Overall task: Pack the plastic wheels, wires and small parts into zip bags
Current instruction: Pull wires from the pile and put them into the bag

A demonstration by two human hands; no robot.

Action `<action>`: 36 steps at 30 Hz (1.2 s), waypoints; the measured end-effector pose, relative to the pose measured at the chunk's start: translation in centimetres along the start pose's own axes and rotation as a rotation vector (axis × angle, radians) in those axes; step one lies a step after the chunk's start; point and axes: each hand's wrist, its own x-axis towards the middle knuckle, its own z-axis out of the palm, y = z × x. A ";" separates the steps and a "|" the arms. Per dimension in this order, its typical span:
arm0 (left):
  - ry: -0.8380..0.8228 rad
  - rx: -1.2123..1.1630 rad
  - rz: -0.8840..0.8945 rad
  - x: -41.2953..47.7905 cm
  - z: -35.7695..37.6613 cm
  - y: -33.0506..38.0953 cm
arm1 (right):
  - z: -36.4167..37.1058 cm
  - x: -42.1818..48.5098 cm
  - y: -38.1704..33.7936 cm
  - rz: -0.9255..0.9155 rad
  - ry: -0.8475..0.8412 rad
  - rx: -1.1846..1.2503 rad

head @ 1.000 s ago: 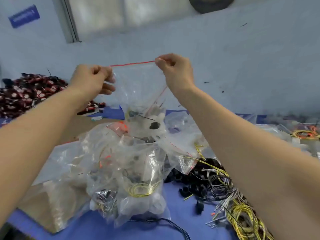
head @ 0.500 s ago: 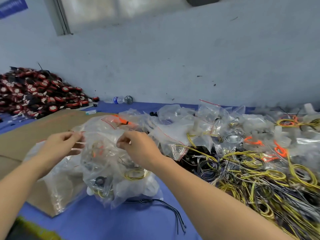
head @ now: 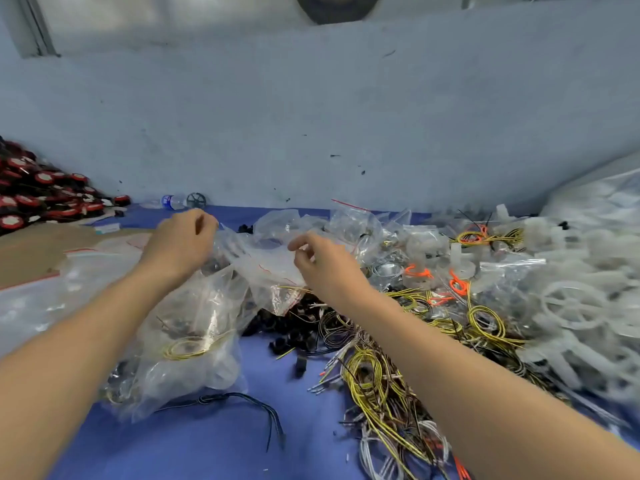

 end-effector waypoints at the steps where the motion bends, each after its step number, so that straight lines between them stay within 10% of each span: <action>1: -0.078 0.040 0.032 -0.1 1.6 1.2 | -0.9 -0.3 1.5 0.049 0.030 0.048; 8: -0.424 0.122 0.334 -1.8 11.7 5.9 | -5.6 -3.2 9.6 0.296 0.217 0.206; 18: -0.284 0.524 0.451 -2.9 18.6 10.4 | -8.4 -4.3 12.2 0.337 0.260 0.334; 23: -0.023 -0.101 0.130 -0.4 14.5 14.9 | -10.8 -4.5 11.8 0.294 0.349 0.369; 27: 0.160 -0.443 0.254 0.0 8.3 21.3 | -12.7 -4.5 10.2 0.277 0.429 0.409; 36: -0.239 -1.471 -0.052 -8.3 4.2 28.7 | -20.1 -6.5 6.8 0.227 0.576 0.479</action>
